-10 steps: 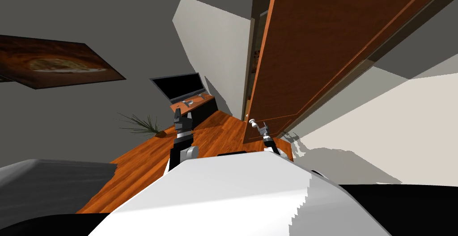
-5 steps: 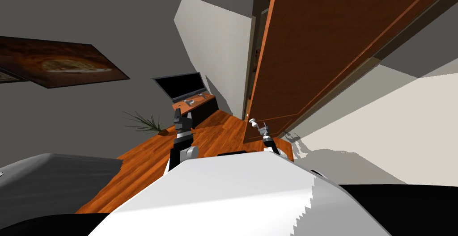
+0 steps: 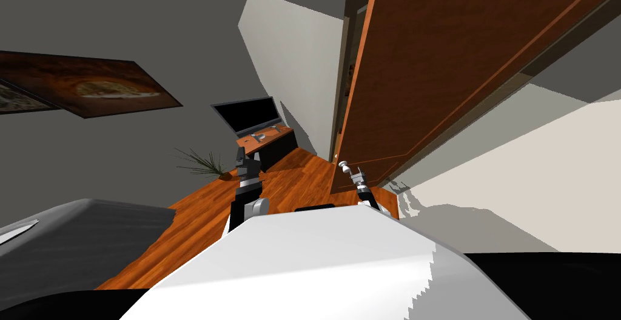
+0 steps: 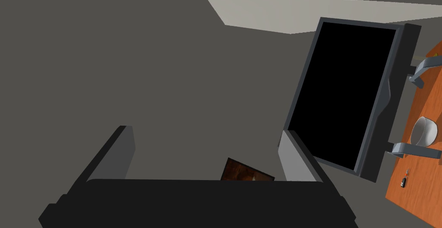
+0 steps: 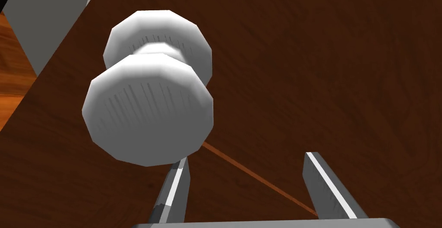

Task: Pull the door open

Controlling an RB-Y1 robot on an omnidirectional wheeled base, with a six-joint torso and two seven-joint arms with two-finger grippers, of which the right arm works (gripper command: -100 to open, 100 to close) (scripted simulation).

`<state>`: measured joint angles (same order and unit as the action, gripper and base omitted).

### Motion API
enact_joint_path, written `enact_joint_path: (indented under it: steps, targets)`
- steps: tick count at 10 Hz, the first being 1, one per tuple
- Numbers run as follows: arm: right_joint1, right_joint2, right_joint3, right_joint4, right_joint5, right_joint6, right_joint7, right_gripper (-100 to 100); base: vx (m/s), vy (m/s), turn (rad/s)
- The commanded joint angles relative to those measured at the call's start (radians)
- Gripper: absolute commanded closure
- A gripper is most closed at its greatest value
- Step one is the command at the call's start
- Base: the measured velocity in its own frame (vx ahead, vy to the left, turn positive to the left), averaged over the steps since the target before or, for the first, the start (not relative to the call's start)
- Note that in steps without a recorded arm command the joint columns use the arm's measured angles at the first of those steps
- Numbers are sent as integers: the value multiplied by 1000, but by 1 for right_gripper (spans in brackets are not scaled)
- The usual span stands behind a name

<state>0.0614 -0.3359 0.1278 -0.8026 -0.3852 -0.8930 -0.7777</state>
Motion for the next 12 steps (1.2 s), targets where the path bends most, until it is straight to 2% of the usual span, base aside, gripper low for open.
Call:
enact_joint_path:
  steps: [1, 4, 5, 6, 9, 11, 12]
  targets:
    - [-33, 24, 31, 42, 11, -27, -23, -100, -20, -10, 3]
    - [-26, 22, 46, 28, -31, -14, -99, -100, -47, -15, 80]
    - [-26, 22, 46, 28, -31, -14, -107, -100, -50, -21, 44]
    - [-23, 21, 54, 21, -53, -8, -142, -100, -59, -36, 98]
    - [-23, 21, 54, 21, -53, -8, -148, -100, -21, -11, 5]
    - [-16, 19, 70, 6, -96, 5, -216, -100, -58, -12, 139]
    - [-16, 19, 70, 6, -96, 5, -232, -100, -52, -35, 56]
